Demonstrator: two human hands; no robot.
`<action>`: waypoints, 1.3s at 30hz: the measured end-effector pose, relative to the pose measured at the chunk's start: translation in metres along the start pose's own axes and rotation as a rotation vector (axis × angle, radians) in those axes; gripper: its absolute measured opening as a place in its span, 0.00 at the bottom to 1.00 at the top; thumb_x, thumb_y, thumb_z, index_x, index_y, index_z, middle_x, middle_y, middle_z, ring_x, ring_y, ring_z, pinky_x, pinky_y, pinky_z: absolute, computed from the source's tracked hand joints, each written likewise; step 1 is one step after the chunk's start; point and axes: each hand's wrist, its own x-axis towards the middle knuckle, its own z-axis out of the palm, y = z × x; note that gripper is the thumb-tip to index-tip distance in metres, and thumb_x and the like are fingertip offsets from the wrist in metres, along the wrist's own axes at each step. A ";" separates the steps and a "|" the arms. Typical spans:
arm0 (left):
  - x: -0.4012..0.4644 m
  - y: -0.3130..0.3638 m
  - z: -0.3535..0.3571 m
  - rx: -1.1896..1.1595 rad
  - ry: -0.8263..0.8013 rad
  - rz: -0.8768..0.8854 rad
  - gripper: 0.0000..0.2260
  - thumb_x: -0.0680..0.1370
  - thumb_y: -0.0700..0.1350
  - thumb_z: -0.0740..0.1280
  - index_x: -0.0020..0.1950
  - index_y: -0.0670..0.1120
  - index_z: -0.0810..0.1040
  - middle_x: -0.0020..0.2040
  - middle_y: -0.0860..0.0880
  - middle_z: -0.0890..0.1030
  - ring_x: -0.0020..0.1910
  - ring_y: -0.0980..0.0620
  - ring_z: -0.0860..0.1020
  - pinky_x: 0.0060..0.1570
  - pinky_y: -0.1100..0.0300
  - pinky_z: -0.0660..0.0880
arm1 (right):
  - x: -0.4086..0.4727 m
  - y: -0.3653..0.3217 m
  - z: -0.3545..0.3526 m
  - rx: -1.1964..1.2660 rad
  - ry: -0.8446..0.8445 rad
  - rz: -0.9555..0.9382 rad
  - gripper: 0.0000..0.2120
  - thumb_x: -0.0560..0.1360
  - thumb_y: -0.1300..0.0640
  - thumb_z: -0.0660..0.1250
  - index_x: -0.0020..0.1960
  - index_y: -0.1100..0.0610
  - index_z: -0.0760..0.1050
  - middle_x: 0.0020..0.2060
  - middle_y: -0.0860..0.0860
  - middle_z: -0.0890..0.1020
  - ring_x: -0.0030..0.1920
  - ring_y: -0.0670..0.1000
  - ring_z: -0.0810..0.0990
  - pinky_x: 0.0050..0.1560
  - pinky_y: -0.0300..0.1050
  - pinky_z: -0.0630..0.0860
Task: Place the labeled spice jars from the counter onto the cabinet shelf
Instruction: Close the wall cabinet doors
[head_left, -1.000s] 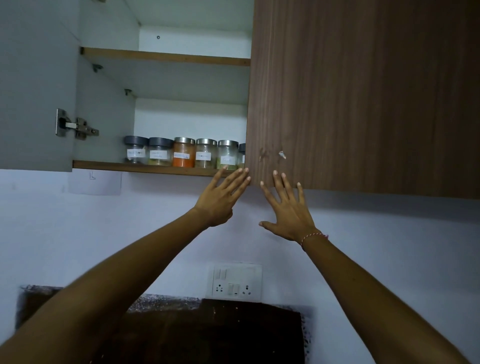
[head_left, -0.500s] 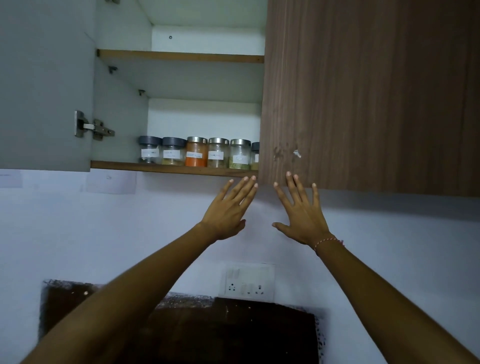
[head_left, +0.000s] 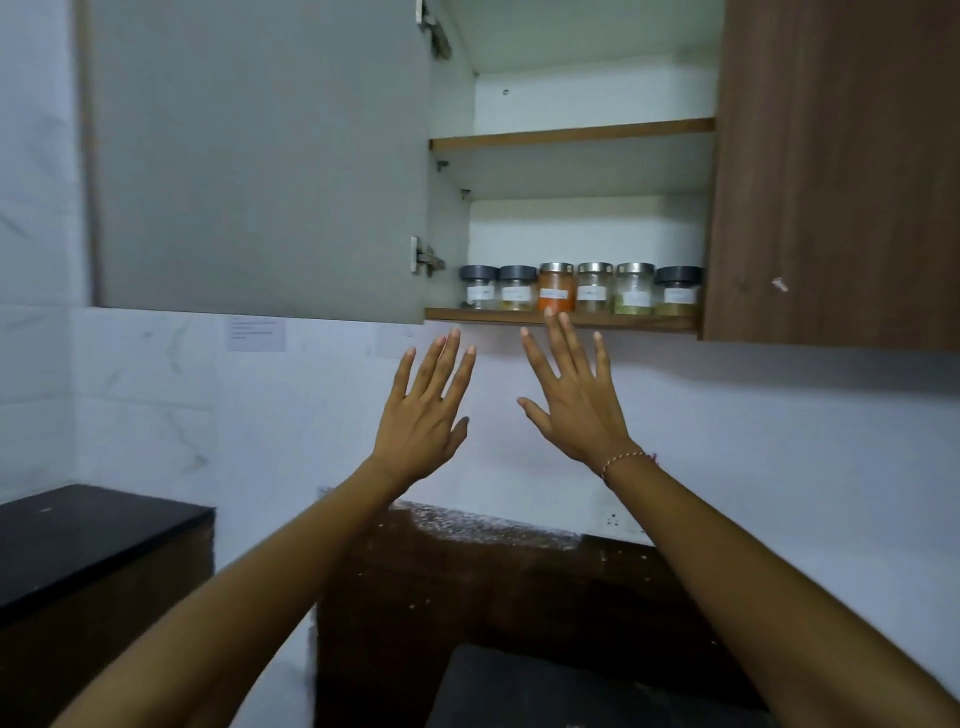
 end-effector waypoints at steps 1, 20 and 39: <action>-0.012 -0.017 -0.010 0.014 -0.009 -0.021 0.37 0.71 0.58 0.67 0.74 0.43 0.59 0.74 0.39 0.62 0.73 0.42 0.55 0.69 0.41 0.55 | 0.005 -0.024 -0.009 0.024 0.008 -0.012 0.36 0.77 0.41 0.57 0.75 0.52 0.41 0.76 0.56 0.43 0.76 0.57 0.42 0.73 0.62 0.44; -0.097 -0.209 -0.099 0.071 -0.194 -0.326 0.43 0.76 0.61 0.57 0.74 0.41 0.33 0.71 0.43 0.28 0.69 0.45 0.24 0.66 0.50 0.24 | 0.095 -0.257 -0.129 0.047 0.116 -0.396 0.37 0.76 0.43 0.59 0.76 0.47 0.40 0.77 0.56 0.42 0.77 0.56 0.40 0.74 0.58 0.44; -0.044 -0.133 -0.107 -0.039 -0.062 0.106 0.43 0.74 0.63 0.59 0.74 0.44 0.36 0.73 0.40 0.36 0.72 0.38 0.34 0.71 0.43 0.38 | 0.054 -0.143 -0.132 -0.135 0.393 -0.320 0.33 0.72 0.55 0.66 0.74 0.52 0.59 0.73 0.62 0.61 0.74 0.60 0.60 0.69 0.60 0.63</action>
